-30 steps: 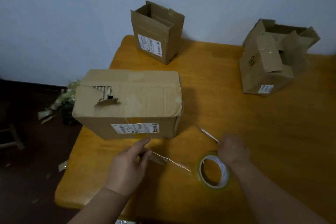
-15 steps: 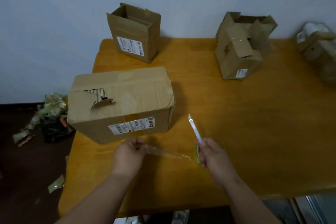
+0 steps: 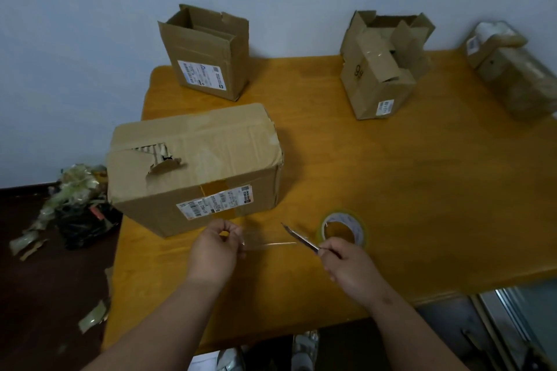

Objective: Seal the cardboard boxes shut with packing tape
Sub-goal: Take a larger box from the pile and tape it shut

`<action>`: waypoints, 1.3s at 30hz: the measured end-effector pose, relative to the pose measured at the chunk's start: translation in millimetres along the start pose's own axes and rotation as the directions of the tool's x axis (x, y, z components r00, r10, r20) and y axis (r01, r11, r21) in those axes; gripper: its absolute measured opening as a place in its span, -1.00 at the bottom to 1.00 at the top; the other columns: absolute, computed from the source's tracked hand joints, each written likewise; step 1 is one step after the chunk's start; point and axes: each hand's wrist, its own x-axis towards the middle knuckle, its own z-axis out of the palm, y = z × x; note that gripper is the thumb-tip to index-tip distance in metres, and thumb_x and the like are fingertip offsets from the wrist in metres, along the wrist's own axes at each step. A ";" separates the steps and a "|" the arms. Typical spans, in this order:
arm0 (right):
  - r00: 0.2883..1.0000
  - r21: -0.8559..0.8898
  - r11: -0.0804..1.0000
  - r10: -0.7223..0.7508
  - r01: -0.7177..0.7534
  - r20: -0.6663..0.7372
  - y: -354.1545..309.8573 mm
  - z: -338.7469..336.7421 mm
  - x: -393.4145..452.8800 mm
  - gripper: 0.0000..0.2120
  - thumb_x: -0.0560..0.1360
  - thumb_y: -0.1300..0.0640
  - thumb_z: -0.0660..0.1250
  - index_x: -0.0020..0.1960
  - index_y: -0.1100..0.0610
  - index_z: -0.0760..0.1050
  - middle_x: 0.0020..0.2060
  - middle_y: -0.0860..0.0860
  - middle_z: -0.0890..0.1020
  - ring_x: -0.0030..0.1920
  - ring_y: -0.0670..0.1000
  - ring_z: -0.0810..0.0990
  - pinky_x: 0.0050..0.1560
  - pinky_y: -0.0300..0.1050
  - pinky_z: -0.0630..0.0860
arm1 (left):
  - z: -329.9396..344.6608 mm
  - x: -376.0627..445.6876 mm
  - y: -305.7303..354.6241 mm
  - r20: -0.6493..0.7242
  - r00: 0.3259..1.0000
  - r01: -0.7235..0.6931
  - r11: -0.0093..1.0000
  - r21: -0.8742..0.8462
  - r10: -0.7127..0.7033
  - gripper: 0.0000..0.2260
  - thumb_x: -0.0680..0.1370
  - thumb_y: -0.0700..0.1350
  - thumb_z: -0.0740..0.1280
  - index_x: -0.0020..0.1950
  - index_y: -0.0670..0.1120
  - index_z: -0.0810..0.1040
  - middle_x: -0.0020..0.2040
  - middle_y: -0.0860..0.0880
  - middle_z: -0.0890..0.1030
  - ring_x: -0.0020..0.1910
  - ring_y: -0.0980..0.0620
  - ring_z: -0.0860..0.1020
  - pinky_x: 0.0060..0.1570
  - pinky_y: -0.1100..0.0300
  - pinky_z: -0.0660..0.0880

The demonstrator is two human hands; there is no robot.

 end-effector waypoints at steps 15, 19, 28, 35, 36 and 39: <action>0.989 0.014 0.998 0.053 -0.055 0.138 4.3 0.6 5.9 -0.66 0.63 0.20 0.16 0.35 -0.09 0.35 -0.20 0.09 0.61 -0.34 -0.04 0.61 -0.23 -0.18 0.56 | 0.5 -3.2 0.5 -0.033 0.999 0.011 0.999 -0.041 -0.012 -0.88 0.62 -0.19 0.29 -0.11 -0.12 0.55 -0.28 -0.06 0.68 -0.24 -0.10 0.67 -0.01 -0.13 0.59; 0.991 -0.047 0.998 0.034 -0.028 0.131 2.1 -0.7 3.7 -0.59 0.65 0.11 0.15 0.45 -0.20 0.30 -0.28 0.01 0.57 -0.39 -0.13 0.53 -0.37 -0.26 0.48 | 1.8 -1.4 -3.8 -0.037 0.999 0.017 0.999 -0.035 -0.018 -0.88 0.62 -0.18 0.30 -0.11 -0.13 0.55 -0.27 -0.07 0.68 -0.26 -0.08 0.67 -0.02 -0.09 0.60; 0.987 -0.129 0.991 0.000 0.021 0.159 -4.1 -12.5 -0.3 -0.58 0.64 0.16 0.14 0.45 -0.18 0.33 -0.35 -0.01 0.56 -0.44 -0.12 0.51 -0.35 -0.19 0.51 | 2.3 1.8 -5.7 -0.055 0.998 0.024 1.000 -0.004 -0.025 -0.88 0.63 -0.16 0.28 -0.08 -0.12 0.55 -0.24 -0.07 0.69 -0.28 -0.04 0.68 -0.09 -0.01 0.57; 0.987 -0.227 0.972 -0.020 0.056 0.161 -12.0 -12.4 1.8 -0.58 0.64 0.16 0.13 0.44 -0.15 0.34 -0.32 -0.06 0.53 -0.40 -0.07 0.50 -0.35 -0.14 0.48 | 1.3 2.1 -8.7 -0.065 0.998 0.008 1.000 -0.014 -0.009 -0.87 0.62 -0.17 0.28 -0.09 -0.14 0.56 -0.26 -0.06 0.69 -0.30 0.00 0.67 -0.07 -0.03 0.58; 0.987 -0.259 0.963 -0.030 0.071 0.159 -14.4 -11.4 3.3 -0.57 0.63 0.17 0.13 0.44 -0.15 0.35 -0.30 -0.07 0.52 -0.38 -0.06 0.50 -0.34 -0.12 0.47 | 1.3 1.7 -9.4 -0.065 0.998 -0.001 1.000 -0.008 0.000 -0.87 0.62 -0.18 0.28 -0.10 -0.13 0.56 -0.27 -0.05 0.69 -0.31 0.02 0.66 -0.07 -0.03 0.59; 0.985 -0.336 0.936 -0.048 0.102 0.164 -19.7 -7.2 8.1 -0.56 0.61 0.18 0.13 0.42 -0.15 0.38 -0.27 -0.05 0.55 -0.37 -0.07 0.48 -0.37 -0.15 0.41 | 1.8 -0.6 -9.0 -0.067 0.998 -0.015 1.000 -0.006 0.015 -0.88 0.62 -0.19 0.28 -0.11 -0.11 0.56 -0.29 -0.03 0.69 -0.31 0.03 0.66 -0.07 -0.04 0.59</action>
